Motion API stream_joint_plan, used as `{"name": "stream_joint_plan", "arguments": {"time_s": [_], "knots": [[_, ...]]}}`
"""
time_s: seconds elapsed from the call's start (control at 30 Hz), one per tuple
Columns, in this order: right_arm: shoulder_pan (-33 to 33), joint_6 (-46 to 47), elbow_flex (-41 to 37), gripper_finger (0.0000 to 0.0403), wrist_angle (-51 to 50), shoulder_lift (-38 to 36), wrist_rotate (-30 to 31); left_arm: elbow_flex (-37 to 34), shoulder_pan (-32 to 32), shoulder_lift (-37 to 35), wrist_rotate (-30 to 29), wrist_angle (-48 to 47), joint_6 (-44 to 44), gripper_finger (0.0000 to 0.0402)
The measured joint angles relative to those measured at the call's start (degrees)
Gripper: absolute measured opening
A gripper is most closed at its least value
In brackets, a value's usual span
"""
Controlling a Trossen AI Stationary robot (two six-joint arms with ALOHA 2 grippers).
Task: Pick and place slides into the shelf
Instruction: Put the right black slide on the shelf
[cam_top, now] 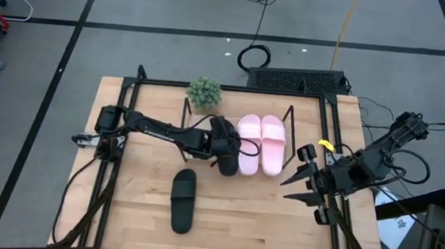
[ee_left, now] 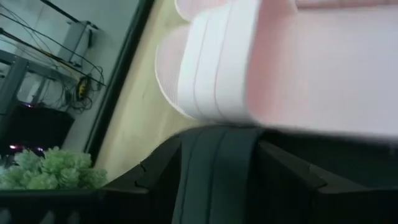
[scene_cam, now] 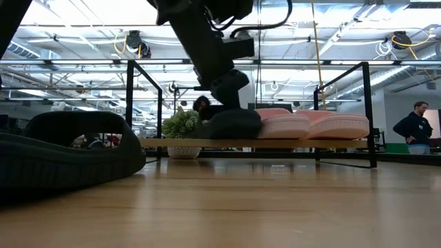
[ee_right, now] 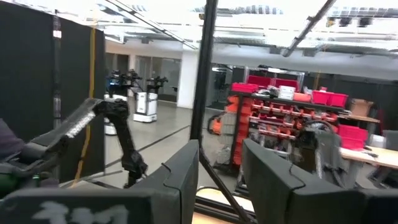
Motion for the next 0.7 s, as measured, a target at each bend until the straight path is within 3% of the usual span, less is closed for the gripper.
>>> {"name": "stream_joint_plan", "arguments": {"time_s": [0.7], "knots": [[0.0, 0.0, 0.0, 0.0111, 0.0, 0.0, -2.1, -1.2, -1.9, 0.0, 1.5, -0.9, -2.1, 0.02]]}}
